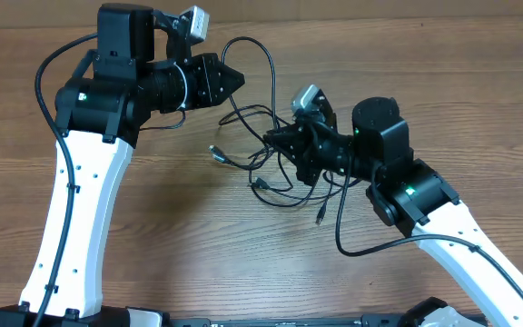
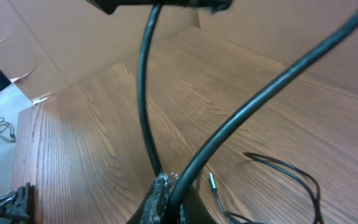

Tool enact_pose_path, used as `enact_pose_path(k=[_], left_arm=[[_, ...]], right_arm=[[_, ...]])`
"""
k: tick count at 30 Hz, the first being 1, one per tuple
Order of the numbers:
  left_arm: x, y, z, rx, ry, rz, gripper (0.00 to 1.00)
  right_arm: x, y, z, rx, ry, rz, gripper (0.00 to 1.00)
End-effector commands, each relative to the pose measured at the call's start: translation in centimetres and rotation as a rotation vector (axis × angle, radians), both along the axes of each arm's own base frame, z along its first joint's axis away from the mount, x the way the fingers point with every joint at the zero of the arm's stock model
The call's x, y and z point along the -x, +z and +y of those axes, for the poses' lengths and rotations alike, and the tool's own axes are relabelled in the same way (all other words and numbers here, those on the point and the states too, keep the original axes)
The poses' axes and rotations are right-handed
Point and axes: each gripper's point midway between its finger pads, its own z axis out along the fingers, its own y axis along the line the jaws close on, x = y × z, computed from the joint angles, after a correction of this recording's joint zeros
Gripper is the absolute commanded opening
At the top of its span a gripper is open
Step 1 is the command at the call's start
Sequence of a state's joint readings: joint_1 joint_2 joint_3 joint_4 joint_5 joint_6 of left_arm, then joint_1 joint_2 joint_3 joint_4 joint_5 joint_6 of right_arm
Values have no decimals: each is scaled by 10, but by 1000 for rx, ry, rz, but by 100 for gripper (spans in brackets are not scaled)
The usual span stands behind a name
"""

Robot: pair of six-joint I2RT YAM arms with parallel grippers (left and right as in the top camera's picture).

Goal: Untangle cables

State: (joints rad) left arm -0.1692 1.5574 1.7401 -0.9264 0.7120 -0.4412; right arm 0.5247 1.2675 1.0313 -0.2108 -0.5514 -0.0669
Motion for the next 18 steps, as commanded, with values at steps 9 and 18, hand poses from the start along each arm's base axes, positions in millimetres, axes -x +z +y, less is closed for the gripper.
enact_pose_path(k=[9,18], left_arm=[[3,8,-10,86,12,72,4],[17,17,-26,149,-75,93,4]], right_arm=[[19,9,21,10,97,-78,21],[-16,2,0,93,-122,-120,32]])
